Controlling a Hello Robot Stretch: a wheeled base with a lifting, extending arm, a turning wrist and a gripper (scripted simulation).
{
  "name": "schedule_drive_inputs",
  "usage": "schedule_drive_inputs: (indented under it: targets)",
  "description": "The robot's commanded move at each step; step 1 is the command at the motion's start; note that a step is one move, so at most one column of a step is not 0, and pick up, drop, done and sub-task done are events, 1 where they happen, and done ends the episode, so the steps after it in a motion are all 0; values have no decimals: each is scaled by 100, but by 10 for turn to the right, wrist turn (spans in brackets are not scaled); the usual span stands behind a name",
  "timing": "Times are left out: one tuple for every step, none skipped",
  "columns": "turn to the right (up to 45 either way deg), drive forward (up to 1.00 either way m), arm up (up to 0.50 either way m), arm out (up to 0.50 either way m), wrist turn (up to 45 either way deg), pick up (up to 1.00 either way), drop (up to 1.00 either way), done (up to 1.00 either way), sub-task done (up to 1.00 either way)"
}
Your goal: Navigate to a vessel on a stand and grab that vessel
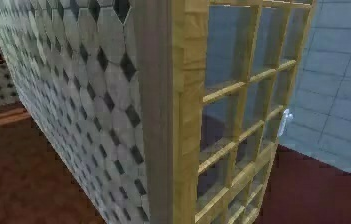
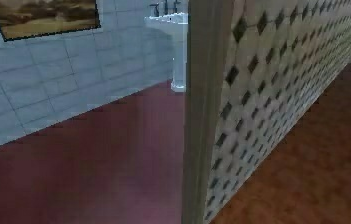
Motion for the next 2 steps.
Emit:
schedule_drive_inputs:
  targets:
    - [420,0,0,0,0,0,0,0,0]
    - [0,100,0,0,0,0,0,0,0]
